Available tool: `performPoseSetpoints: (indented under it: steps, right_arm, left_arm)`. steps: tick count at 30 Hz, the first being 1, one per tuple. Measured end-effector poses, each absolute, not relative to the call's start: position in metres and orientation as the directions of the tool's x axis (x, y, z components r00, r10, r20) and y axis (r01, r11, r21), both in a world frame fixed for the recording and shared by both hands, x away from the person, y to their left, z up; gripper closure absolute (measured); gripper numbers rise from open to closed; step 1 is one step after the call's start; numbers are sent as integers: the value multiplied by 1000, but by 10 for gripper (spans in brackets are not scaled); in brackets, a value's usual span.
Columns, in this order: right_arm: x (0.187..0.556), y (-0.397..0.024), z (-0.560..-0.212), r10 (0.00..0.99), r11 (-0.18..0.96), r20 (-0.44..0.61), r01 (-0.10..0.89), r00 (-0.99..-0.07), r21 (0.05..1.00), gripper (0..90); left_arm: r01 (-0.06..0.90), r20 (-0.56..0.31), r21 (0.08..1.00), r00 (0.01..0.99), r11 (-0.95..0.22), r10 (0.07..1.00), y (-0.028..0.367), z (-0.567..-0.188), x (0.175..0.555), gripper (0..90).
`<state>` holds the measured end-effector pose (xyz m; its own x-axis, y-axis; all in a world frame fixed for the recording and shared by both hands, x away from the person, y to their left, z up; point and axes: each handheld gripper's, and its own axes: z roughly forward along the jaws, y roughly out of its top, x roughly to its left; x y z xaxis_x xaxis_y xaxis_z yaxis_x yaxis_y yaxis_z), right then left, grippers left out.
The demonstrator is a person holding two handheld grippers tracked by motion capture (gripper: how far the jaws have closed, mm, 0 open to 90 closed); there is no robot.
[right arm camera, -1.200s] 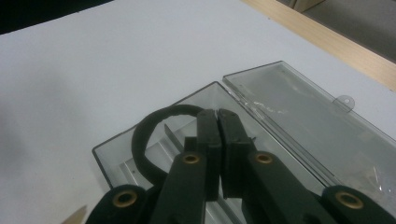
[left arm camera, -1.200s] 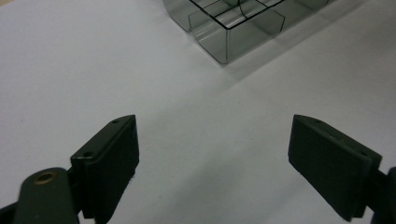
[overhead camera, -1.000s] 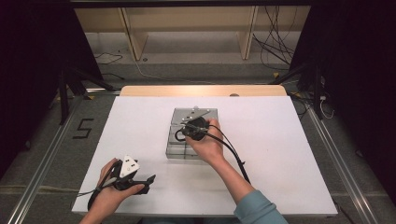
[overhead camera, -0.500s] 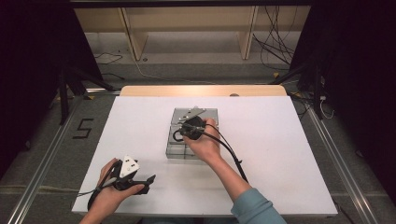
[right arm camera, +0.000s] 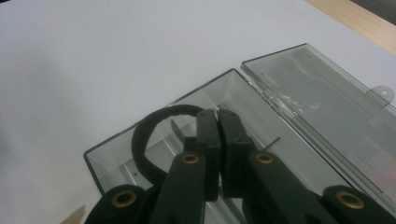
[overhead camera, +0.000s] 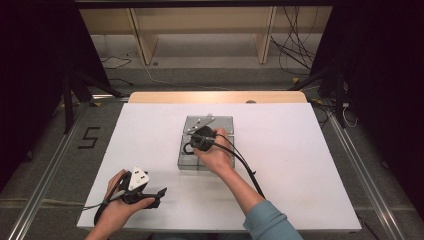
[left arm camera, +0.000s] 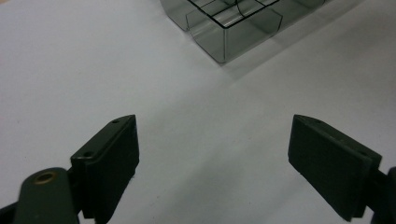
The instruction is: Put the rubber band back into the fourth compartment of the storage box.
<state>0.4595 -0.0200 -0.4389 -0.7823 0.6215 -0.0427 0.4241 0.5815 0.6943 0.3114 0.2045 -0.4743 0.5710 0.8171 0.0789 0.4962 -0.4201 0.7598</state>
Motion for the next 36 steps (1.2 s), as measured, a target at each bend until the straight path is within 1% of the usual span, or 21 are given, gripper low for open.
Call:
performPoseSetpoints:
  steps: [36]
  right_arm:
    - [458,-6,-463,586,652,-42,440,-809,617,879]
  left_arm:
    - [497,76,759,575,-421,815,204,-474,311,160]
